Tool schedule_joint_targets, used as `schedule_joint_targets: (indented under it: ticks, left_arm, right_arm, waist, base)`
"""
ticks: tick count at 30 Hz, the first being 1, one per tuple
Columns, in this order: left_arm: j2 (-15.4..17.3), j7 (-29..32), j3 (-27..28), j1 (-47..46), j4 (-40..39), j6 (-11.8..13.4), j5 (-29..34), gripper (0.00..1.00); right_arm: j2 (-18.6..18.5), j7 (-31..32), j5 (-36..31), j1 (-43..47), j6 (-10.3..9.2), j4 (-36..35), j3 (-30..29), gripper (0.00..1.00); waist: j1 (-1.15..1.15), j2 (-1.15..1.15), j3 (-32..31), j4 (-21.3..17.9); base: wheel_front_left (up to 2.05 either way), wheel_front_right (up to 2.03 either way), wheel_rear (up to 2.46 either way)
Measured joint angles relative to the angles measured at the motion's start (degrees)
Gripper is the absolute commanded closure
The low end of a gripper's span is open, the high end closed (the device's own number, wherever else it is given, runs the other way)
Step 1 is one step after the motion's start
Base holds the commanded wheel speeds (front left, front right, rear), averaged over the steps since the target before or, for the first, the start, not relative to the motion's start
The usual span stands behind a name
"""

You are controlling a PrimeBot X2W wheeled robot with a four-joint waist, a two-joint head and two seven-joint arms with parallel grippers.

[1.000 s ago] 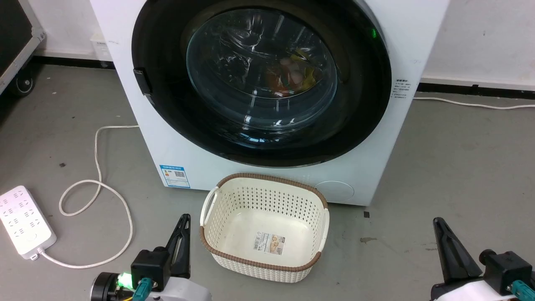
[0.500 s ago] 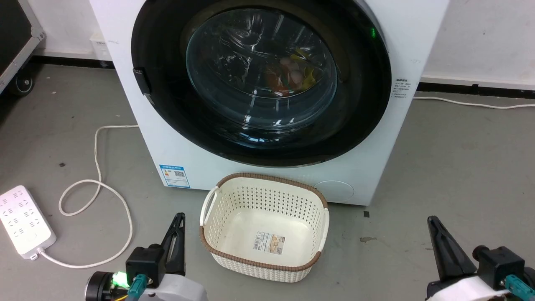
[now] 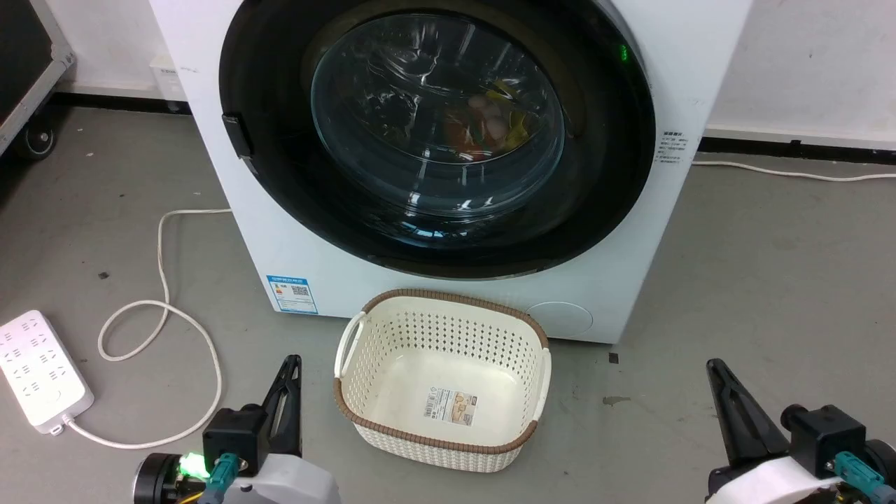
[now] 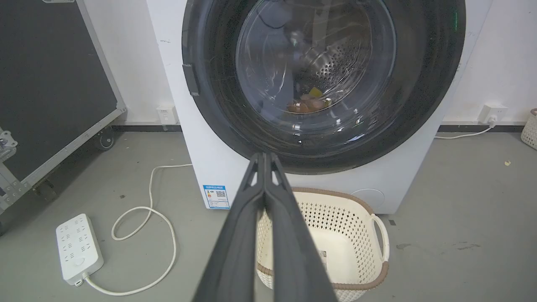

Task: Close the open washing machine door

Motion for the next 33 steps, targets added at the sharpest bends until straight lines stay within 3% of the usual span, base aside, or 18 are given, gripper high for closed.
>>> schedule_joint_targets:
  ticks: [33]
  left_arm:
    - [-1.05, 4.08, 4.04, -0.13, -1.24, -1.23, 1.68, 1.0]
  right_arm:
    - [0.1, 4.3, -1.52, -1.41, 0.0, -0.34, 1.96, 1.0]
  waist:
    - [0.0, 0.0, 0.18, -0.07]
  base:
    - [0.0, 0.0, 0.0]
